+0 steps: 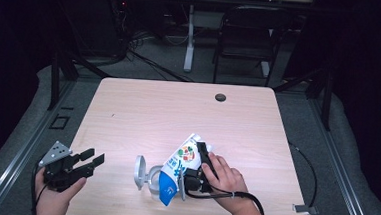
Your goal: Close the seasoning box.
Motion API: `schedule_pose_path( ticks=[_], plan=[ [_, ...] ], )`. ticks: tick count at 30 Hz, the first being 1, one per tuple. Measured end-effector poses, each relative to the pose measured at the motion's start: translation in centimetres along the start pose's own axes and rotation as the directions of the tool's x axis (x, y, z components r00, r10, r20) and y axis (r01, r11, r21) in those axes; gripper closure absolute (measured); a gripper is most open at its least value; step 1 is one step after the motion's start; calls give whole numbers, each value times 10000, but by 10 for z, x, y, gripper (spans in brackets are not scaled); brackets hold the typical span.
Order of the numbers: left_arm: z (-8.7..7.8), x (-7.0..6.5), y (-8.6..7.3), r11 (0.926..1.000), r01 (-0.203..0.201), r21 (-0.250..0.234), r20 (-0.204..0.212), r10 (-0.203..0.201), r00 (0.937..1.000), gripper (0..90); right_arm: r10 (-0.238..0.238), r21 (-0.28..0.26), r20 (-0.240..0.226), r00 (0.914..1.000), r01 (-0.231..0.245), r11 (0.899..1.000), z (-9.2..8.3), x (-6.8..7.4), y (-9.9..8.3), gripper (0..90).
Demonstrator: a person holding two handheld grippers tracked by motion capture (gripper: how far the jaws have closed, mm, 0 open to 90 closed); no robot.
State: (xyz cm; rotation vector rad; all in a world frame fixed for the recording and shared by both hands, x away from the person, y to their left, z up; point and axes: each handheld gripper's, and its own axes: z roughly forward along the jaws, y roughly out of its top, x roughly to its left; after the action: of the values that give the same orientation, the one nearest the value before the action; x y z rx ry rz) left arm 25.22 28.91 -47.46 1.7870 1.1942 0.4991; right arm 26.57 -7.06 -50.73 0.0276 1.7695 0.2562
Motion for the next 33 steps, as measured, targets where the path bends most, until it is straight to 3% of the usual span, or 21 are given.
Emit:
schedule_pose_path(
  ticks=[33],
  plan=[
    [-1, 0, 0, 10000, -6, -1, -1, 6, 10000, 539, -180, 107, 126, 9998, 179, 9998, -3, -4, 2, 690]
  ],
)
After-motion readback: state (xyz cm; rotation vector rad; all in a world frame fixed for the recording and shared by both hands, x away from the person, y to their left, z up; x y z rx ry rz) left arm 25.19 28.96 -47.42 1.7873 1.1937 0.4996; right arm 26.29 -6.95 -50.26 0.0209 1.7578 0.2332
